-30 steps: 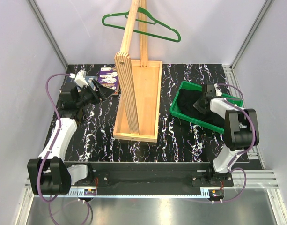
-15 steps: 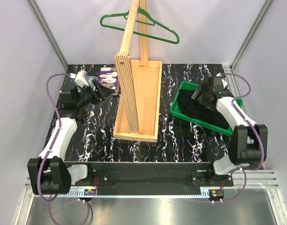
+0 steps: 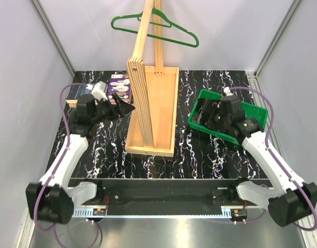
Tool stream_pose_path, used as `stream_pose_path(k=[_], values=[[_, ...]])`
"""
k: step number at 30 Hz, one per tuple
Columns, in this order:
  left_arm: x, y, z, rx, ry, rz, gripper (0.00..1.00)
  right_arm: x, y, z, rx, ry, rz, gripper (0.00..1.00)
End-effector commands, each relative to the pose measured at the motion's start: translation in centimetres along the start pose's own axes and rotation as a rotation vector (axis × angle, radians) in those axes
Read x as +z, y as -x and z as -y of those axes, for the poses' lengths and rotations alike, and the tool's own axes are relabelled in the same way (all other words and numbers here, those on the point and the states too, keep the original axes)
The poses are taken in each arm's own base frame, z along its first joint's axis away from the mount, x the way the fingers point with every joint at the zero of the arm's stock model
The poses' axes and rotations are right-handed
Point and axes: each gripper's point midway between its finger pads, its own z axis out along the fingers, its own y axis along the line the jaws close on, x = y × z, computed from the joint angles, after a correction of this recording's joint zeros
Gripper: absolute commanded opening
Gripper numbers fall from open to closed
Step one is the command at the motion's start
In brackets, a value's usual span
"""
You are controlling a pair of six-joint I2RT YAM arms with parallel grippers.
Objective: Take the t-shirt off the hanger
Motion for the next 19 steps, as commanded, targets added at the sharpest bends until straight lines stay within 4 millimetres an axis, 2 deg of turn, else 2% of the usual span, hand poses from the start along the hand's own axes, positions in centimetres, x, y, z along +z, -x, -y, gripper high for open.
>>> stream_pose_path(k=[1,2,3,4,5,6,7,8,9,11,12,13,14,15,16,18,19], values=[[-4.8,2.4,1.1,0.05,0.081,0.193,0.87,-2.4,-3.5,-1.6,0.058,0.108,-0.07,1.0],[-5.7,2.2,1.2,0.052,0.089,0.215,0.87,-2.3,-4.4,-1.2,0.06,0.106,-0.079,0.99],[-6.3,1.0,0.7,0.034,0.104,0.208,0.88,-2.6,-4.8,-1.0,0.061,0.114,-0.08,1.0],[-7.9,1.0,1.8,0.05,0.073,0.252,0.88,-3.3,-4.8,-0.9,0.057,0.129,-0.055,1.0],[-8.6,0.5,2.0,0.044,0.064,0.263,0.88,-3.2,-5.6,0.0,0.063,0.112,-0.062,1.0],[-8.7,-1.2,1.1,0.006,0.078,0.238,0.88,-3.4,-5.9,0.4,0.065,0.109,-0.052,1.0],[-9.8,-1.6,1.6,0.005,0.054,0.269,0.88,-3.9,-5.8,0.6,0.069,0.113,-0.021,1.0],[-10.0,-2.6,1.7,-0.008,0.034,0.255,0.88,-3.7,-6.6,1.5,0.077,0.096,-0.025,1.0],[-9.7,-4.3,0.7,-0.055,0.038,0.227,0.88,-3.8,-6.9,1.9,0.081,0.094,-0.017,1.0],[-10.5,-5.9,1.0,-0.076,-0.012,0.235,0.88,-4.1,-7.4,2.4,0.098,0.106,0.004,1.0],[-10.1,-7.5,0.0,-0.125,-0.008,0.213,0.89,-4.2,-7.7,2.5,0.108,0.113,0.009,1.0],[-10.7,-7.9,0.3,-0.125,-0.04,0.241,0.9,-4.6,-7.8,2.5,0.133,0.132,0.023,1.0],[-10.9,-8.3,0.4,-0.134,-0.057,0.246,0.92,-4.1,-8.8,2.8,0.131,0.149,0.01,1.0],[-10.7,-9.2,-0.2,-0.164,-0.061,0.241,0.93,-4.0,-9.3,2.7,0.133,0.173,0.006,1.0],[-11.4,-9.2,0.4,-0.15,-0.098,0.28,0.93,-4.2,-9.8,2.3,0.146,0.216,-0.003,1.0],[-11.4,-9.8,0.0,-0.177,-0.117,0.295,0.97,-3.4,-11.4,2.9,0.164,0.225,-0.04,1.0],[-12.1,-9.7,0.7,-0.16,-0.157,0.333,0.98,-3.9,-12.1,2.3,0.172,0.275,-0.069,1.0]])
